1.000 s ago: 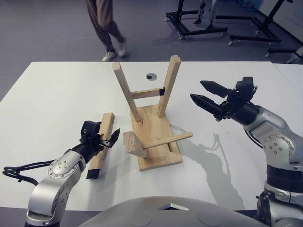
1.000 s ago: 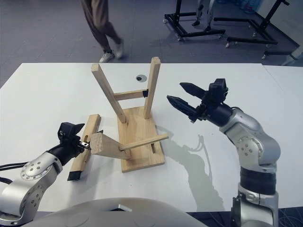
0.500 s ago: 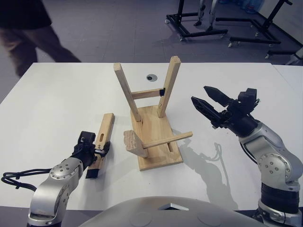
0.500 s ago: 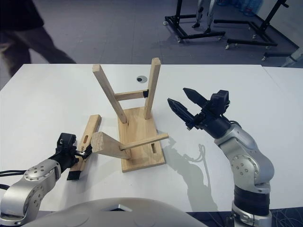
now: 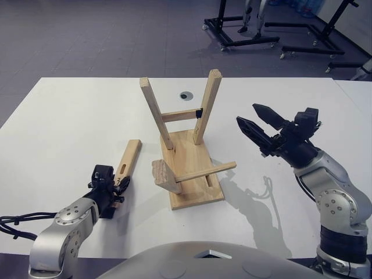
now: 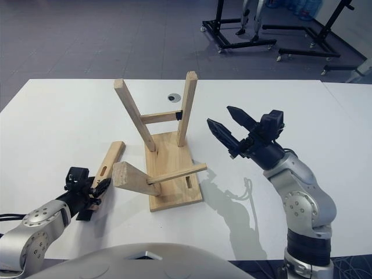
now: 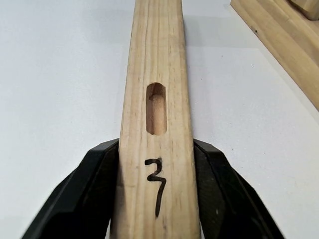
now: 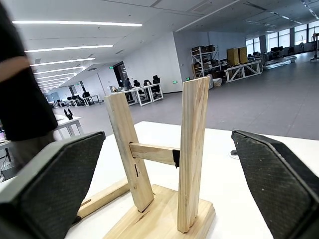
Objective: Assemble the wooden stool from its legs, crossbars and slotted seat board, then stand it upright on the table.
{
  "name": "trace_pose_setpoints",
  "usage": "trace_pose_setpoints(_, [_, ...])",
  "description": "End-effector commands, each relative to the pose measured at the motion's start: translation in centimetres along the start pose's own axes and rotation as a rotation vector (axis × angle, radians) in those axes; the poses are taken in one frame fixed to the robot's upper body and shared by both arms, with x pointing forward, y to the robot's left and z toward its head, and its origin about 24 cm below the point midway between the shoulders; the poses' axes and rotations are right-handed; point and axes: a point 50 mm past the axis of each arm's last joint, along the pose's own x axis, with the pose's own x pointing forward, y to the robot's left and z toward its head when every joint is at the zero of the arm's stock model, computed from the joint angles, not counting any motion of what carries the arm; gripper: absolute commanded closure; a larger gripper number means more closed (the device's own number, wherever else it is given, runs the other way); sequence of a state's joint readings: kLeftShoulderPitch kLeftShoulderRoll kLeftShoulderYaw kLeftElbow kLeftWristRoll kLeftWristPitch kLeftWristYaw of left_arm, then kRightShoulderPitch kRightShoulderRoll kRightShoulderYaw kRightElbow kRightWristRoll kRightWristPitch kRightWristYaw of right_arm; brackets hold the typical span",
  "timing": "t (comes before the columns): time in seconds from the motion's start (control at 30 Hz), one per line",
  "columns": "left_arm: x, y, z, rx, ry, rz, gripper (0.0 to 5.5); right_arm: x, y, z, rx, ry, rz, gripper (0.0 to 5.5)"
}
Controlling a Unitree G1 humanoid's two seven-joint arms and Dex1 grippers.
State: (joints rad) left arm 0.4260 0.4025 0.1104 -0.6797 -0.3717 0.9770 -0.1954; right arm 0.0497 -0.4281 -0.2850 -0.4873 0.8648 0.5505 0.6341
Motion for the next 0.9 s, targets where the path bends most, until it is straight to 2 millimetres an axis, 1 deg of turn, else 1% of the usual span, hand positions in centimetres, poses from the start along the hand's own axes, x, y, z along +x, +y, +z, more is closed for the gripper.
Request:
trace_pose_setpoints(0.03, [0.0,0.1,-2.0,-0.014,0.125,-0.005,3.44,0.3,0.0,0.3,-0.022,-0.007,0.002,0.83])
trace_pose_setpoints(0.1, [0.2,0.4,-1.5,-0.021,0.081,0.005,3.44,0.4,-0.1,0.3,-0.028,-0.007,0.003,0.83])
trace_pose_setpoints(0.17, [0.5,1.2,-0.3,-0.022,0.003,0.037,3.44,0.5,-0.3,0.5,-0.038,-0.016,0.004,0.83])
trace_pose_setpoints(0.27, [0.3,4.9,3.8,0.012,-0.242,0.163,3.45,0.7,-0.8,1.8,-0.048,-0.064,0.015,0.83])
trace_pose_setpoints(0.3, [-0.3,6.5,6.2,0.051,-0.379,0.194,3.45,0.9,-0.9,2.4,-0.034,-0.093,0.034,0.83])
trace_pose_setpoints(0.33, [-1.0,7.6,8.2,0.078,-0.500,0.202,3.45,1.0,-0.9,3.0,-0.016,-0.116,0.057,0.83])
trace_pose_setpoints(0.37, [-2.0,7.9,10.5,0.111,-0.639,0.172,3.45,1.3,-0.8,3.6,0.004,-0.144,0.091,0.83])
trace_pose_setpoints(0.4, [-3.0,7.6,12.7,0.153,-0.779,0.124,3.45,1.8,-0.6,4.2,0.037,-0.183,0.128,0.83])
trace_pose_setpoints(0.43, [-3.7,7.0,14.2,0.184,-0.878,0.067,3.45,2.2,-0.5,4.6,0.066,-0.211,0.162,0.83])
trace_pose_setpoints(0.5, [-4.7,3.6,16.5,0.166,-1.045,-0.259,3.45,3.3,0.0,5.3,0.128,-0.256,0.244,0.83])
trace_pose_setpoints(0.57, [-5.2,0.2,17.6,0.084,-1.088,-0.648,3.45,4.4,0.8,5.9,0.178,-0.288,0.340,0.83])
trace_pose_setpoints(0.63, [-5.0,-2.3,17.4,0.056,-0.993,-1.001,3.45,5.9,1.7,6.5,0.227,-0.319,0.439,0.83])
trace_pose_setpoints(0.67, [-4.9,-3.1,17.1,0.056,-0.921,-1.140,3.45,6.6,2.1,6.6,0.247,-0.327,0.488,0.83])
trace_pose_setpoints(0.7, [-4.6,-3.6,16.9,0.060,-0.854,-1.231,3.45,7.2,2.5,6.6,0.259,-0.328,0.526,0.83])
trace_pose_setpoints(0.8, [-3.3,-4.9,17.2,0.045,-0.720,-1.374,3.45,8.6,4.4,5.8,0.220,-0.281,0.637,0.83])
trace_pose_setpoints(0.9, [-2.3,-5.1,17.5,0.045,-0.658,-1.418,3.45,9.4,5.7,4.6,0.226,-0.226,0.731,0.83])
